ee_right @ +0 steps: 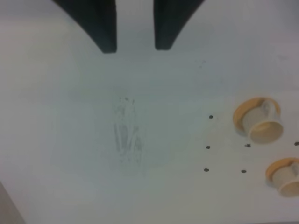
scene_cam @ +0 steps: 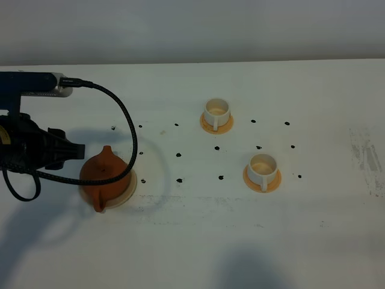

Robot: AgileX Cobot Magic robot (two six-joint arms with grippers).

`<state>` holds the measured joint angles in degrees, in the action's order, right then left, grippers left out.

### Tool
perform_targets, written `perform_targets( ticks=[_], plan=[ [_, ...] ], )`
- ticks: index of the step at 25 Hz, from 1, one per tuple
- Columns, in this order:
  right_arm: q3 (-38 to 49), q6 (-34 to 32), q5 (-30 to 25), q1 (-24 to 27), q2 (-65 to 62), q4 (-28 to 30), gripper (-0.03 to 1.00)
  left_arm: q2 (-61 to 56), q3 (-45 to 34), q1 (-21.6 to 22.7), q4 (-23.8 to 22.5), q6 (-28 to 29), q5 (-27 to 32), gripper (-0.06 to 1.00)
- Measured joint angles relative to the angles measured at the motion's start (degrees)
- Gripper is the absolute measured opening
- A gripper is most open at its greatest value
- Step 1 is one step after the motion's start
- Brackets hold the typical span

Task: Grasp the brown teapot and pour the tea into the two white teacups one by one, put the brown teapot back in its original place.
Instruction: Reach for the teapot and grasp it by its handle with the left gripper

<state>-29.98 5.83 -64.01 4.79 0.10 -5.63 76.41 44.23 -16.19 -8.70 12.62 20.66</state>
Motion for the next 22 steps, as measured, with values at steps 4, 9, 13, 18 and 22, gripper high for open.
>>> perform_targets(
  ticks=[4, 9, 13, 18, 22],
  plan=[
    [0.0, 0.0, 0.0, 0.0, 0.0, 0.0, 0.22, 0.0, 0.0, 0.0, 0.4, 0.0, -0.2, 0.5],
    [0.0, 0.0, 0.0, 0.0, 0.0, 0.0, 0.22, 0.0, 0.0, 0.0, 1.4, 0.0, 1.7, 0.5],
    [0.0, 0.0, 0.0, 0.0, 0.0, 0.0, 0.22, 0.0, -0.1, 0.2, 6.7, -4.1, 5.5, 0.5],
    [0.0, 0.0, 0.0, 0.0, 0.0, -0.1, 0.22, 0.0, -0.1, -0.1, 16.2, -11.7, 7.9, 0.49],
    [0.0, -0.1, 0.0, 0.0, 0.0, -0.1, 0.22, 0.9, -0.1, -1.5, 14.8, -8.9, 7.9, 0.46]
  ],
)
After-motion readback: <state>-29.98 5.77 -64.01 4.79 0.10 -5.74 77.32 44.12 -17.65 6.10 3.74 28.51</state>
